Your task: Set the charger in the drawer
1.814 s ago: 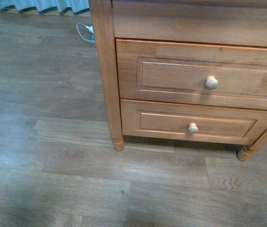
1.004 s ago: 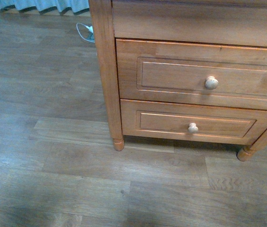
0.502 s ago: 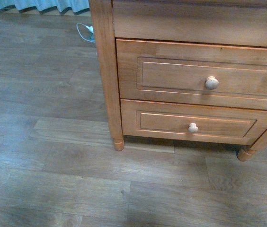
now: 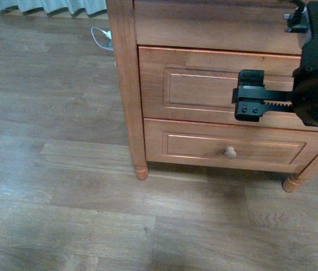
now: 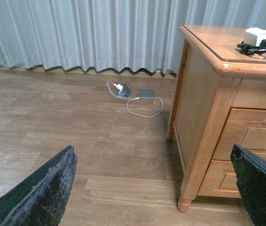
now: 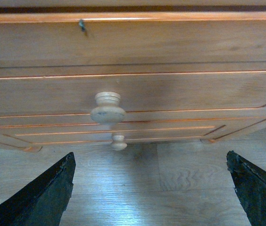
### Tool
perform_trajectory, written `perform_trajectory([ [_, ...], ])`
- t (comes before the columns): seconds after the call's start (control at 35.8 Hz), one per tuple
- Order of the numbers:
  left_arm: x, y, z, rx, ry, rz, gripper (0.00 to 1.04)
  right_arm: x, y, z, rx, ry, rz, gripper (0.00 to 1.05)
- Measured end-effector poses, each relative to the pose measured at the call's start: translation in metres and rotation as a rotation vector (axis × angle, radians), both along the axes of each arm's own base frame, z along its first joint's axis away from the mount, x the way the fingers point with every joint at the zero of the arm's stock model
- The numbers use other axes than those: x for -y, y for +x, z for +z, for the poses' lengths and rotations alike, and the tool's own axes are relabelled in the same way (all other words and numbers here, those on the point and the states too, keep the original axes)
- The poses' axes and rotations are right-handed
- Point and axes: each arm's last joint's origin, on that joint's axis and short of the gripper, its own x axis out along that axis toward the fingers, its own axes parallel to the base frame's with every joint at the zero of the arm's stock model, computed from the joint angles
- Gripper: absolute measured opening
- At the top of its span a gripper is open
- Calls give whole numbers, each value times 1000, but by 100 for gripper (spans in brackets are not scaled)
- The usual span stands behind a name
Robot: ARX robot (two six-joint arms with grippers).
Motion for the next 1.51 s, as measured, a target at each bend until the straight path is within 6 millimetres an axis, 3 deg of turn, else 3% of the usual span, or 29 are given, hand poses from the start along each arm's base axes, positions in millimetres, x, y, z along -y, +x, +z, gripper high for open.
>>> perform_trajectory([
  [0.36, 0, 0, 0, 0, 0, 0, 98, -19, 40, -20, 37, -18, -5, 96],
  [0.56, 0, 0, 0, 0, 0, 0, 98, -19, 48, -30, 27, -41, -7, 96],
  [0.86, 0, 0, 0, 0, 0, 0, 98, -20, 49, -30, 34, -21, -3, 96],
  [1.0, 0, 0, 0, 0, 0, 0, 98, -20, 49, -30, 34, -20, -3, 75],
  [1.26, 0, 0, 0, 0, 0, 0, 98, -20, 48, -29, 41, -17, -3, 26],
  [1.51, 0, 0, 0, 0, 0, 0, 98, -20, 48, -28, 40, -14, -2, 22],
])
